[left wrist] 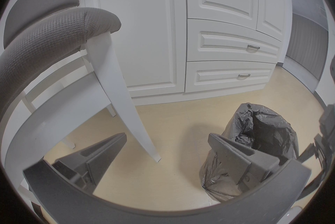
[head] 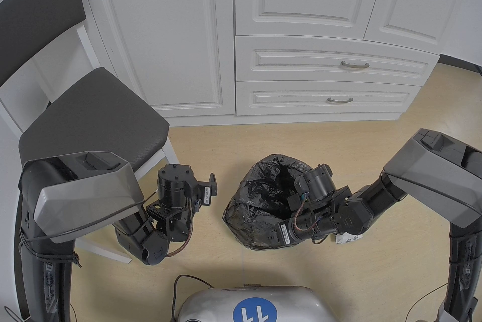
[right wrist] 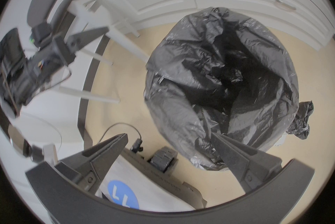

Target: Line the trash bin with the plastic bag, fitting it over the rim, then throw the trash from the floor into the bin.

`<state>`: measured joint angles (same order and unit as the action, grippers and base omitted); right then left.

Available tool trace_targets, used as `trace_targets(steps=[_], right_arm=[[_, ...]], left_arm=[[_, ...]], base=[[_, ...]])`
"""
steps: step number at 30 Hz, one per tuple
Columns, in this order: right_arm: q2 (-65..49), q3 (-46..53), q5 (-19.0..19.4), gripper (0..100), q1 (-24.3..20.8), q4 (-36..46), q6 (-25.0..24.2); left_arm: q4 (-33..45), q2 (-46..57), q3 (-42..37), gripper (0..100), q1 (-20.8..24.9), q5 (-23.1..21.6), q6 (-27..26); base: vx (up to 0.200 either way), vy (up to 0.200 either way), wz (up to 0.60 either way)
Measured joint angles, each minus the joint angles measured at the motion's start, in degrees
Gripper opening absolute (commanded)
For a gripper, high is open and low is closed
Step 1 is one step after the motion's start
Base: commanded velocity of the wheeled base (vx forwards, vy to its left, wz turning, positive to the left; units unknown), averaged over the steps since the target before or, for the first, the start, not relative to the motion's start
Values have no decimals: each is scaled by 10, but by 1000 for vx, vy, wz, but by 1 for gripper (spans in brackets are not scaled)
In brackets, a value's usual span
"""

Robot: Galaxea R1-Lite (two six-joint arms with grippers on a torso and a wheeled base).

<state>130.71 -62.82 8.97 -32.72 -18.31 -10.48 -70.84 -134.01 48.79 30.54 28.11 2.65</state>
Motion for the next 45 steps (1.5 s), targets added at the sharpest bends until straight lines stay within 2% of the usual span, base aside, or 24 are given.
trace_targets(steps=[3, 10, 19, 22, 27, 31, 35, 41, 45], right_arm=[[-9, 18, 9, 100, -2, 0, 16], [-23, 25, 9, 100, 3, -4, 12], [-17, -8, -14, 100, 37, -7, 3], [-6, -15, -27, 100, 53, -5, 18], [-4, -8, -39, 100, 73, 10, 82], [-14, 0, -41, 100, 80, 14, 88], [-18, 0, -40, 100, 74, 7, 77], [-2, -11, -44, 100, 42, -56, -6], [29, -23, -64, 100, 24, -74, -25]], left_arm=[[0, -1, 1, 100, -1, 0, 4], [0, -1, 1, 100, -2, 0, 6], [0, -1, 2, 100, -3, 0, 6], [0, 0, 2, 100, -2, 0, 6], [0, 1, 2, 100, -2, 1, 6], [0, 1, 3, 100, -2, 1, 6], [0, 1, 3, 100, -2, 0, 6], [0, 1, 3, 100, -3, 1, 6], [0, 1, 3, 100, -4, 1, 6]], base=[[0, 0, 0], [0, 0, 0], [0, 0, 0], [0, 0, 0], [0, 0, 0], [0, 0, 0], [0, 0, 0], [0, 0, 0], [0, 0, 0]])
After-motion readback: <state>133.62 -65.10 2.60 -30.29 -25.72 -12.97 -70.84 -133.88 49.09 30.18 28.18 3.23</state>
